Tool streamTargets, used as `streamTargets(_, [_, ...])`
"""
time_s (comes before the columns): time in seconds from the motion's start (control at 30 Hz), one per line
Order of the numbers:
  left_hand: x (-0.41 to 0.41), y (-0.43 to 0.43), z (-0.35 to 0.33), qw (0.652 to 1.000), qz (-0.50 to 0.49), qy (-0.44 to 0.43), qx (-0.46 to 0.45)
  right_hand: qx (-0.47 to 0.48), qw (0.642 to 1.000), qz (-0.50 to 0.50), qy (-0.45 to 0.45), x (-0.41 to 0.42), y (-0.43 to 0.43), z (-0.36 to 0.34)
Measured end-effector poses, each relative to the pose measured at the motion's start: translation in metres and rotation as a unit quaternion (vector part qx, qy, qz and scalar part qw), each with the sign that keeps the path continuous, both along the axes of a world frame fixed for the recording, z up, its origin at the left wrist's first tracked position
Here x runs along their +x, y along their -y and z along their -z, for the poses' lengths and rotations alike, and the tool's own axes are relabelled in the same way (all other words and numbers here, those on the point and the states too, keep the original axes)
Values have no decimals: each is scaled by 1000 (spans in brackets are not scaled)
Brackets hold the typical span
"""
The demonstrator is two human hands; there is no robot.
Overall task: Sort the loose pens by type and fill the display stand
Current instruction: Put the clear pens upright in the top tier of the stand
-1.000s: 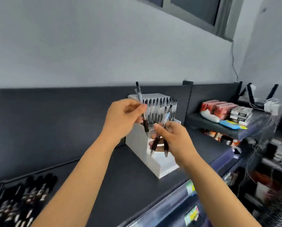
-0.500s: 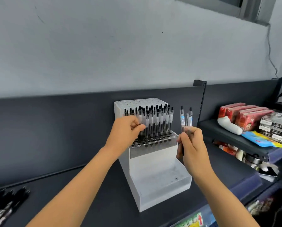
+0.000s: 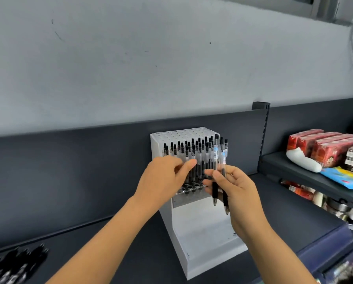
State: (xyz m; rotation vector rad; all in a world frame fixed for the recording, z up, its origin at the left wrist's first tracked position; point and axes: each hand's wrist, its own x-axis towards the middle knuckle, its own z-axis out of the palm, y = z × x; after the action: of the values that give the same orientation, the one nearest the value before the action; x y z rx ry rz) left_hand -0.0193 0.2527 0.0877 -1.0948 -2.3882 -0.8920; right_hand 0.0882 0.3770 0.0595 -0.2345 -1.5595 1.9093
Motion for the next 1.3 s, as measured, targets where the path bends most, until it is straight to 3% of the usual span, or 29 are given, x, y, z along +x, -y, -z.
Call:
streamTargets(0.1, [15,6,-8,979,126,114,116,16,999,-37,9,-3,13,0])
streamTargets(0.2, [10,11,-10,959,166,163,163,30,998,-52,5,-8,27,1])
streamTargets(0.33, [3,17,-8,946,183,209,167,41,998,-44,-5,-10,35,-1])
streamTargets(0.6, [-9,27,-8,915,247,244,207,-61,995,-72,-12,-16,30,7])
streamTargets(0.73, [-16,24,-4,944,168,192,211,-27,998,-33,-38,-25,34,6])
streamTargets(0.87, [-19,20,-1,944,158,176,229,-12,999,28,-40,-32,32,10])
streamTargets(1.0, [-26,21,8,965,111,91,220,21,992,125,-17,-29,23,13])
streamTargets(1.1, [-29,20,17,976,104,70,178,35,989,143,21,-28,22,15])
streamTargets(1.2, [-30,13,25,993,80,45,80,5,992,125,27,-26,25,14])
streamTargets(1.3, [-31,7,28,998,51,28,29,42,990,130,19,-25,30,16])
